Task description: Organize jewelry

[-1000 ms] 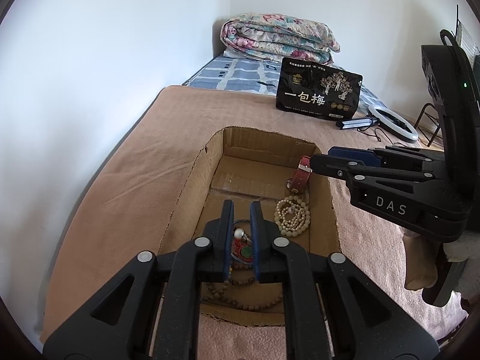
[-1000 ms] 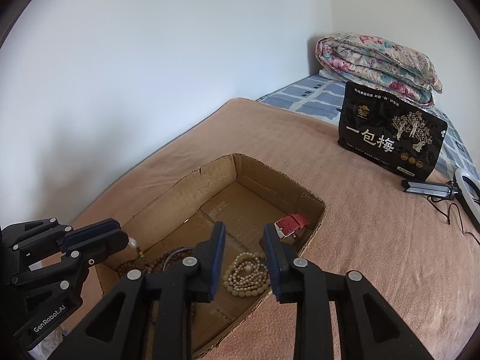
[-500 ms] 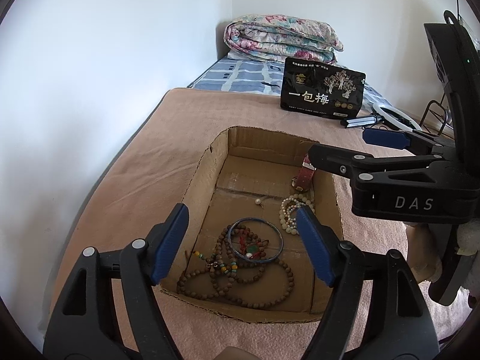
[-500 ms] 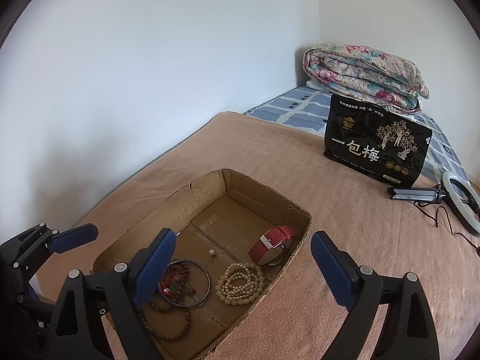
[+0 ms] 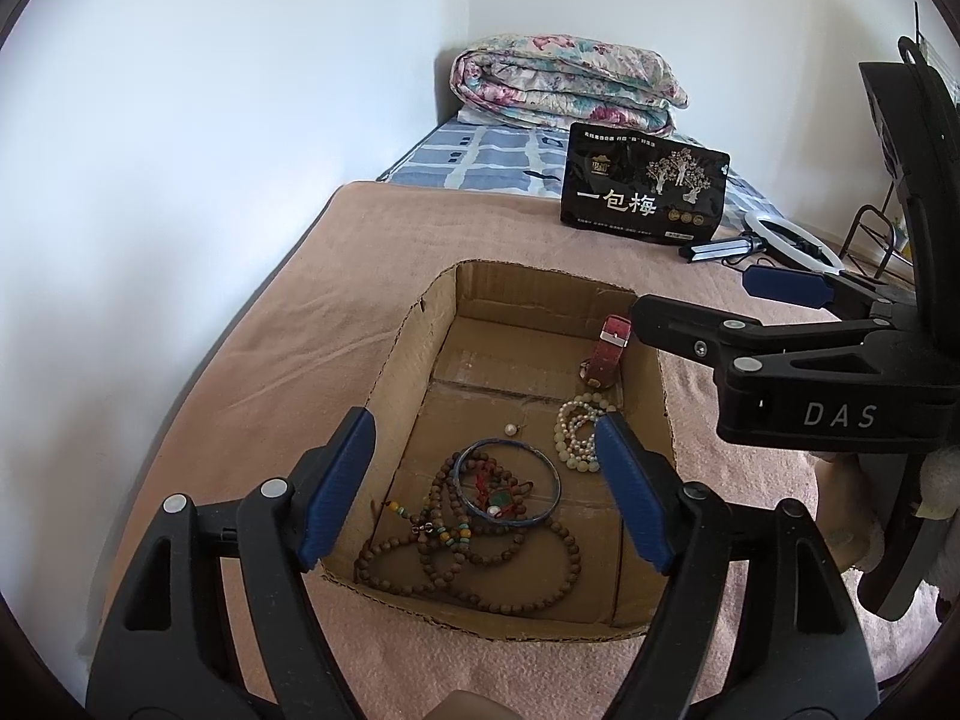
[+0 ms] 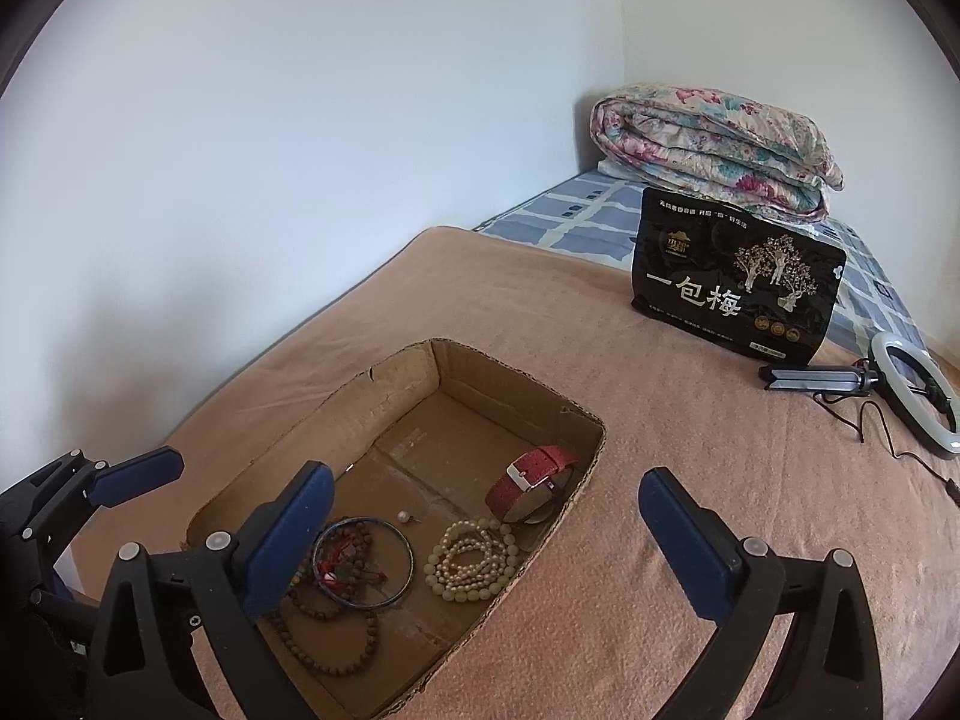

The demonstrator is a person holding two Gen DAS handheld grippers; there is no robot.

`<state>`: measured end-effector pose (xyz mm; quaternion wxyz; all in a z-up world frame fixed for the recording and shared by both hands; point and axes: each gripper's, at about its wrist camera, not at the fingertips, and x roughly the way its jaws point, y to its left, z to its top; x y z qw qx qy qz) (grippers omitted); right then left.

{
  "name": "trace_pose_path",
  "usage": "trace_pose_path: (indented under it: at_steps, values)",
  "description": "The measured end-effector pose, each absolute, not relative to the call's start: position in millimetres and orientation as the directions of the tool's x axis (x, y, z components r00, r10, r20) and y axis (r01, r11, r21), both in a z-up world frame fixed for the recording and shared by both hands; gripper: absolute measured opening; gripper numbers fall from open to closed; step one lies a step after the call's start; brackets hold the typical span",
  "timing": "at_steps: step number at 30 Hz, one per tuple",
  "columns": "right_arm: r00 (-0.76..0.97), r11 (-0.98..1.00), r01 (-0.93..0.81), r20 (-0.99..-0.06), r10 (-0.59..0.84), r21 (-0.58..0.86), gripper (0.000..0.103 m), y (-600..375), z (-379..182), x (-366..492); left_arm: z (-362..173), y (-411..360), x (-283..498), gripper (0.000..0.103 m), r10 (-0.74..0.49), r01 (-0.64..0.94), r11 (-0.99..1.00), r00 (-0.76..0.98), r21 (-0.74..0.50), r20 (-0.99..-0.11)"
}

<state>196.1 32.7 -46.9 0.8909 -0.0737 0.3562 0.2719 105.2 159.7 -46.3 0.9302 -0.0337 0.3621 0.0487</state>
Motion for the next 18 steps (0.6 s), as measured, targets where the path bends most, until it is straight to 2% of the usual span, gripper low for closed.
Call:
trace_pose_path:
  at_steps: [18]
  values:
    - [0.634,0.849,-0.526,-0.644,0.428,0.045,0.103,2.2,-11.7,159.7,-10.0,153.5,76.3,0.079,0.070,-0.131,0.990,0.772,-0.051,-0.632]
